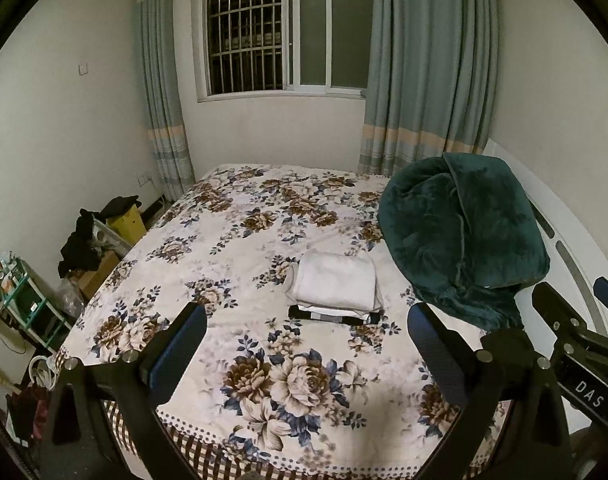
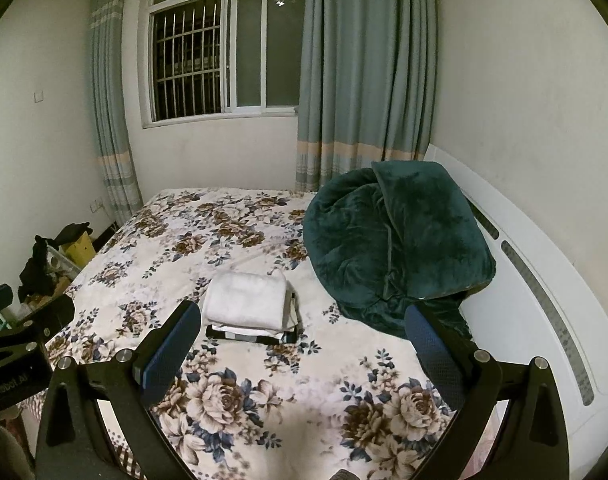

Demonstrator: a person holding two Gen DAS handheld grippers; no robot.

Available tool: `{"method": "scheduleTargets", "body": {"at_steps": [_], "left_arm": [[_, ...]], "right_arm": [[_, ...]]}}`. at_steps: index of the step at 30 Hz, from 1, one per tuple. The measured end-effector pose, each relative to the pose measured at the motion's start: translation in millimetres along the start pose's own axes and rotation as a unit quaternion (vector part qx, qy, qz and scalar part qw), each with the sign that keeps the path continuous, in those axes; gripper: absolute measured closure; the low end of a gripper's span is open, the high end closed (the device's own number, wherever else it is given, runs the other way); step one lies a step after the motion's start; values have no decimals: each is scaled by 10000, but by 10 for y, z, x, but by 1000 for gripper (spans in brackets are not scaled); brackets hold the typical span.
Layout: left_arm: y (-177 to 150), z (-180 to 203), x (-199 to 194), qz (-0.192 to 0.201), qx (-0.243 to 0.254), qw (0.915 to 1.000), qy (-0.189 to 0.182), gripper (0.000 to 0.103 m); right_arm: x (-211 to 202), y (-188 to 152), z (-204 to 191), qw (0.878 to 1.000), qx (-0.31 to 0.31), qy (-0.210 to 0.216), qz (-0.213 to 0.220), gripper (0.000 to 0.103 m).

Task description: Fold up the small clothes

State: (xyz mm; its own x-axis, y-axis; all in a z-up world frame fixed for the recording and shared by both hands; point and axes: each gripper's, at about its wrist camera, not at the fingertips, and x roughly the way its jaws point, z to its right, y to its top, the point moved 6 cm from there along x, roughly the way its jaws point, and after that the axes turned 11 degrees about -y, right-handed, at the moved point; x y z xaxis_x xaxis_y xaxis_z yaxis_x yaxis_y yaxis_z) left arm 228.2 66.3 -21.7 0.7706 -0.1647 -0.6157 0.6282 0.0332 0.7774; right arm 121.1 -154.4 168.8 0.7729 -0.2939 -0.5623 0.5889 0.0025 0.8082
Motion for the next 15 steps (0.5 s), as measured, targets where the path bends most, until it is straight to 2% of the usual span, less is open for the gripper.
{"method": "scheduleTargets", "body": {"at_steps": [15], "left_arm": [[9, -3, -80, 79, 5, 10000, 50, 0]], "right_arm": [[-61, 142, -34, 9999, 10, 57, 94, 0]]}}
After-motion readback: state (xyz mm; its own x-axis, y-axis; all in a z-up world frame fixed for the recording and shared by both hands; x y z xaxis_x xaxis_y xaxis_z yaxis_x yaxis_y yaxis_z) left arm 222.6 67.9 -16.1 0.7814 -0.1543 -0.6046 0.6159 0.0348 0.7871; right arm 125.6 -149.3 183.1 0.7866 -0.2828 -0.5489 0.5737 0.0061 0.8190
